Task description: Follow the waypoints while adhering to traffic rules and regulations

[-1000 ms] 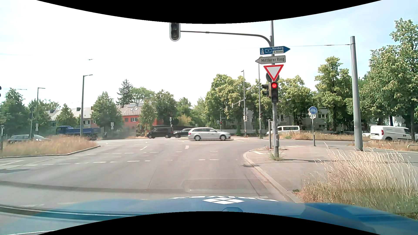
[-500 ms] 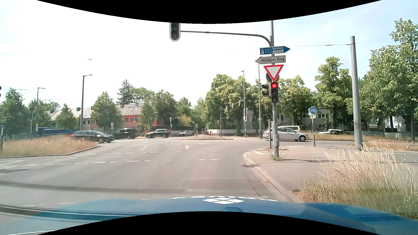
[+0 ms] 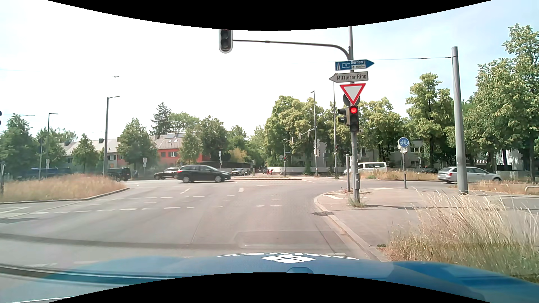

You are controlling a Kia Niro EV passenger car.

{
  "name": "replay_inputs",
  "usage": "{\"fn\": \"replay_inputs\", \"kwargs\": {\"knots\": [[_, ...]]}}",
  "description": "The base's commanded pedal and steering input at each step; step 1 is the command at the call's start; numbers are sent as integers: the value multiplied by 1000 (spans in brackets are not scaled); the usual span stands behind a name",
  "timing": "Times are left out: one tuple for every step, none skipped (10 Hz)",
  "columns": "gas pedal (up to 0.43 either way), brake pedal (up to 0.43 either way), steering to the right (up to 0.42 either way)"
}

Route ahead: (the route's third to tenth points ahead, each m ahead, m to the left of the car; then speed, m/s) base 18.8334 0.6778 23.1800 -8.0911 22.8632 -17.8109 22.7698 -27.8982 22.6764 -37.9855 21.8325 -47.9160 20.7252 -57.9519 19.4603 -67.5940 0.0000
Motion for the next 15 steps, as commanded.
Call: {"fn": "replay_inputs", "kwargs": {"knots": [[0,262,4],[0,262,4],[0,262,4],[0,262,4],[0,262,4],[0,262,4],[0,262,4],[0,262,4],[0,262,4],[0,262,4],[0,262,4],[0,262,4],[0,262,4],[0,262,4],[0,262,4]]}}
